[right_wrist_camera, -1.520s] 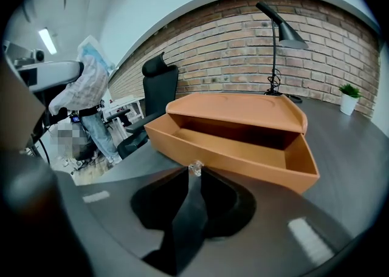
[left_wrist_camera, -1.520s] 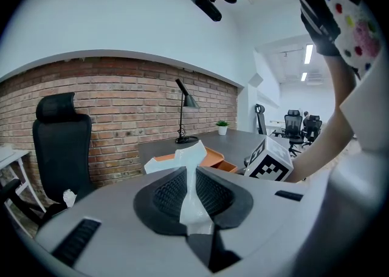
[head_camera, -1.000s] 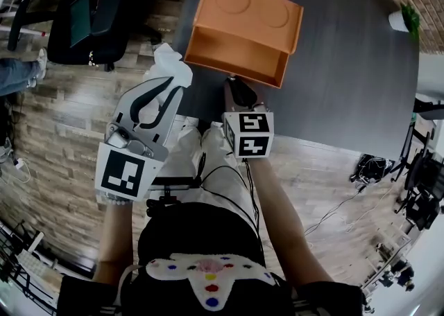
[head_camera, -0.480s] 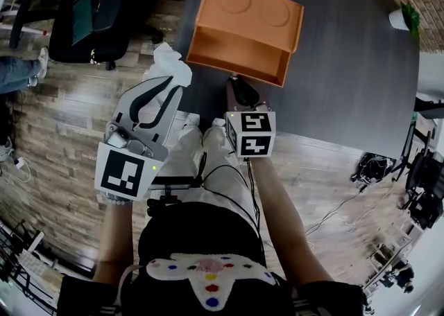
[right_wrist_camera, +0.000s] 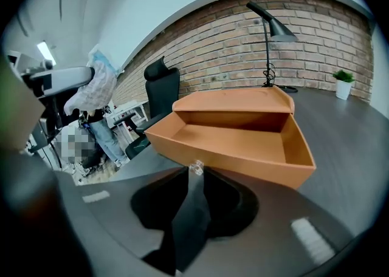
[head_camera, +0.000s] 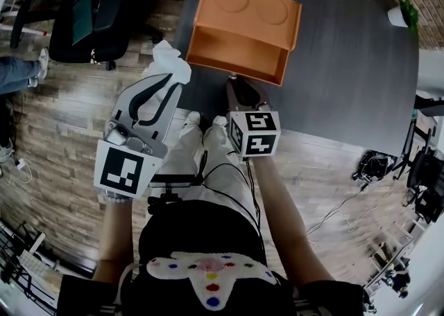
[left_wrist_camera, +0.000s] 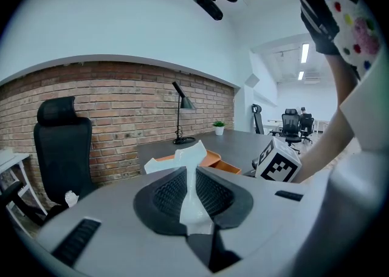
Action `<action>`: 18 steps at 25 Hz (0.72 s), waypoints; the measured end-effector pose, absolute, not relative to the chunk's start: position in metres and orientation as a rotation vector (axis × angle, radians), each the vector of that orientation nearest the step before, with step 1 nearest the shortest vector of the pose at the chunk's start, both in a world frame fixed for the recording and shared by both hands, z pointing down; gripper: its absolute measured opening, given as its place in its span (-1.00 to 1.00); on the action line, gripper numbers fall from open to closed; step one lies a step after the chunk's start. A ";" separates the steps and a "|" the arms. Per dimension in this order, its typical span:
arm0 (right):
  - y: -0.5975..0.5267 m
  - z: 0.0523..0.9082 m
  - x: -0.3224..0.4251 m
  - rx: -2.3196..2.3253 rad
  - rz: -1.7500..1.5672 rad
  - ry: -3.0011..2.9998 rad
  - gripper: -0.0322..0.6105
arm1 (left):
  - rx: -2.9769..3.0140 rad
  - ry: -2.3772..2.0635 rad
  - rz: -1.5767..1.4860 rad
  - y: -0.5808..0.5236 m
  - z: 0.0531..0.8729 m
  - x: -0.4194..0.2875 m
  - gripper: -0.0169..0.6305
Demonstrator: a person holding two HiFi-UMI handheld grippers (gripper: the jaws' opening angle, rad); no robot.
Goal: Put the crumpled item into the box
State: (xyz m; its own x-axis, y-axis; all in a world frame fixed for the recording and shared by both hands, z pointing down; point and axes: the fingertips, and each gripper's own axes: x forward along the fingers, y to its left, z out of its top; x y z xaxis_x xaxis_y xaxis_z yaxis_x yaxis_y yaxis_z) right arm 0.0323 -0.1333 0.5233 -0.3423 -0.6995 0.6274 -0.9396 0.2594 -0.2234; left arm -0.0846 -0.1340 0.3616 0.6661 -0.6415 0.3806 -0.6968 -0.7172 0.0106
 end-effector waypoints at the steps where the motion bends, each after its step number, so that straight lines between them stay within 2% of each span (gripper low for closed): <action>1: -0.131 0.521 0.034 1.489 0.794 -2.135 -0.67 | 2.730 -1.100 0.529 -0.134 0.360 -0.083 -0.81; 2: -0.128 0.518 0.036 1.491 0.771 -2.133 -0.67 | 2.737 -1.097 0.525 -0.134 0.358 -0.082 -0.81; 4: -0.123 0.509 0.043 1.507 0.715 -2.127 -0.87 | 2.747 -1.091 0.519 -0.133 0.354 -0.078 -0.81; 18: -0.110 0.414 0.103 1.762 0.495 -2.158 -0.87 | 2.877 -0.969 0.553 -0.139 0.334 -0.042 -0.81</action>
State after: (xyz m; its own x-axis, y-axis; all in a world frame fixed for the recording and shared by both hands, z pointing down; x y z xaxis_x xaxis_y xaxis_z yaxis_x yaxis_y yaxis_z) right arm 0.1027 -0.1100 0.4141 -0.1949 -0.8730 0.4471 -0.9806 0.1834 -0.0694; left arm -0.0415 -0.1385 0.3336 0.7390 -0.5750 0.3512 -0.5949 -0.8015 -0.0604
